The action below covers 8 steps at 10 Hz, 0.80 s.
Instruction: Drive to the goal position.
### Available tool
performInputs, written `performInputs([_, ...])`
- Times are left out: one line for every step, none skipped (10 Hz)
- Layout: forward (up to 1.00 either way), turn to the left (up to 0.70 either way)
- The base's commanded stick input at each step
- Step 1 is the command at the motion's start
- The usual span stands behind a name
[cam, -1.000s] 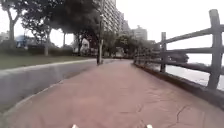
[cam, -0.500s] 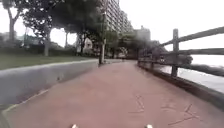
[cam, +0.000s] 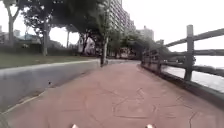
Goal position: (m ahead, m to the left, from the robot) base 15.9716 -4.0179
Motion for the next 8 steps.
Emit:
performInputs([1.0, 0.0])
performInputs([1.0, 0.0])
performInputs([1.0, 0.0])
performInputs([1.0, 0.0])
performInputs([1.0, -0.01])
performInputs([1.0, -0.12])
performInputs([1.0, -0.35])
performInputs([1.0, -0.4])
